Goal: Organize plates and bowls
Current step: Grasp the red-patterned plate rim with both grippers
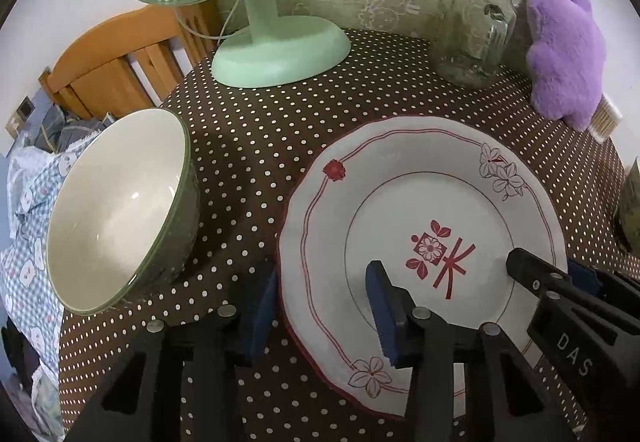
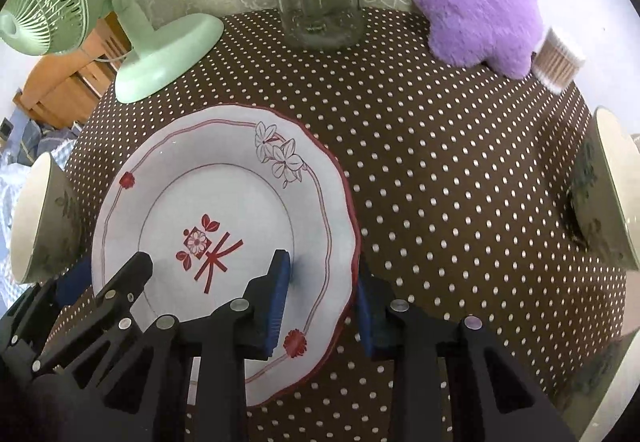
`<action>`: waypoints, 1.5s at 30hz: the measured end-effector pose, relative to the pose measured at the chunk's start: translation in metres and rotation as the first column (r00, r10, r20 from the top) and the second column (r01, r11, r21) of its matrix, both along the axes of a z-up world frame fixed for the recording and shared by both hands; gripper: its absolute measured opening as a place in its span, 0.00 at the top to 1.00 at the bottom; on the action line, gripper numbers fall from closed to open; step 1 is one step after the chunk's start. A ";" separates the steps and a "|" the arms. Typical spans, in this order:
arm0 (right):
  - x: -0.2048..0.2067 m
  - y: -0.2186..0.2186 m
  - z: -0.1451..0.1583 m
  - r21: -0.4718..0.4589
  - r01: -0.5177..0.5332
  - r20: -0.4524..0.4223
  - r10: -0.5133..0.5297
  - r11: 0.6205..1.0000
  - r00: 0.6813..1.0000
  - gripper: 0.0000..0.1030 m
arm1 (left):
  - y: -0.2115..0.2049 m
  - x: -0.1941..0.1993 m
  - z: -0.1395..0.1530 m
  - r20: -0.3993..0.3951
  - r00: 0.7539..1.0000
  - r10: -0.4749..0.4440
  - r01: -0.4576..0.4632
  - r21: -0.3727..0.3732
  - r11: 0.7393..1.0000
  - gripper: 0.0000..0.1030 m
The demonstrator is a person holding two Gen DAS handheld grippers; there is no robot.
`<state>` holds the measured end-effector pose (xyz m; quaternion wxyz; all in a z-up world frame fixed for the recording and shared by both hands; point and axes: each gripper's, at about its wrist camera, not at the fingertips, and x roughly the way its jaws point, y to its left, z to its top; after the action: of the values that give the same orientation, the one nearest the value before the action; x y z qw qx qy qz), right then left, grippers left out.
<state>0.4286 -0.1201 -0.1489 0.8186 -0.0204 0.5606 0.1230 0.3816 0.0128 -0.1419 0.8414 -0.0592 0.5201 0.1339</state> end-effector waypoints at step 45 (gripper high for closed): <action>-0.080 0.004 0.075 -0.105 0.162 0.135 -0.147 0.981 0.980 0.62 | 0.007 -0.064 0.063 0.090 0.978 -0.187 0.194 -0.084 0.977 0.47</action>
<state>0.3486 -0.1165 -0.0740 0.8571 -0.0316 0.5135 0.0250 0.3176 0.0194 -0.0792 0.8673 -0.0535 0.4943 0.0258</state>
